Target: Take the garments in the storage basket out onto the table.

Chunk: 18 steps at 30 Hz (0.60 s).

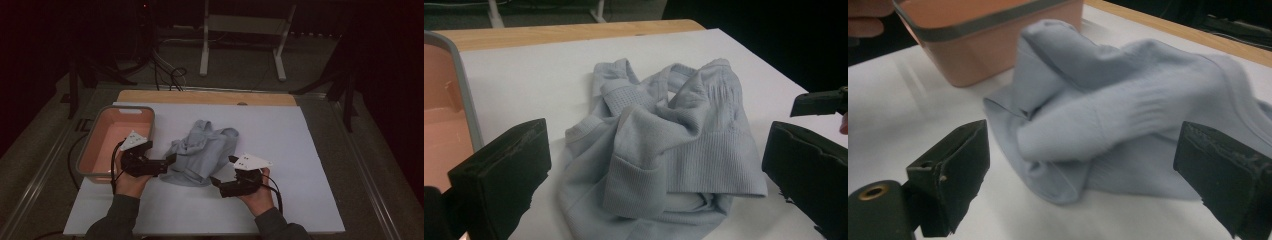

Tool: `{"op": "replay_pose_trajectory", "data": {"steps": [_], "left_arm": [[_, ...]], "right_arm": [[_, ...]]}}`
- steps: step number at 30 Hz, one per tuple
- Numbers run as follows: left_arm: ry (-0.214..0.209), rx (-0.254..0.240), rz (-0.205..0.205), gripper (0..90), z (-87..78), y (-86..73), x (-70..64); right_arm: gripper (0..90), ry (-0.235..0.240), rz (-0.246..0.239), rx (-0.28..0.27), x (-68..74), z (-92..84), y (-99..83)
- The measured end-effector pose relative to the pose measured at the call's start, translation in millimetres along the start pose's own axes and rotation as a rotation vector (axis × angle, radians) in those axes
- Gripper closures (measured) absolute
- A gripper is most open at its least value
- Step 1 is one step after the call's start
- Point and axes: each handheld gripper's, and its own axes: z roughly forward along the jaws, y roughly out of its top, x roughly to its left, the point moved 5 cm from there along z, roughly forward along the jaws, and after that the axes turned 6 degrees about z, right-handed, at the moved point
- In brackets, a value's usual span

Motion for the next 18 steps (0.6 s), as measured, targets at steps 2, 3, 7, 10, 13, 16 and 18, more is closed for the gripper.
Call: {"op": "replay_pose_trajectory", "data": {"steps": [2,3,7,10,13,16,18], "left_arm": [[-0.002,-0.007,-0.003,0.7,-1.0,0.4,0.4],[-0.001,-0.007,-0.002,0.6,-1.6,0.7,0.7],[0.000,-0.016,-0.008,0.6,-3.9,1.7,1.6],[-0.001,-0.020,-0.011,0.6,-4.7,1.8,2.6],[-0.001,-0.021,-0.014,0.7,-4.8,1.8,2.9],[-0.003,-0.024,-0.017,0.6,-5.1,1.8,2.7],[-0.003,-0.025,-0.017,0.6,-4.9,1.7,2.5]], "right_arm": [[8.0,0.007,-0.003,0.004,3.7,5.0,2.2],[8.0,0.010,-0.008,0.007,5.3,7.7,3.0],[9.8,0.009,-0.017,0.042,11.7,18.0,4.5],[12.4,0.005,-0.034,0.074,15.7,25.5,3.8],[13.3,-0.009,-0.060,0.094,16.7,31.1,2.6],[13.8,-0.034,-0.079,0.124,17.5,40.6,0.1],[13.8,-0.051,-0.082,0.142,16.2,44.9,-1.5]]}}
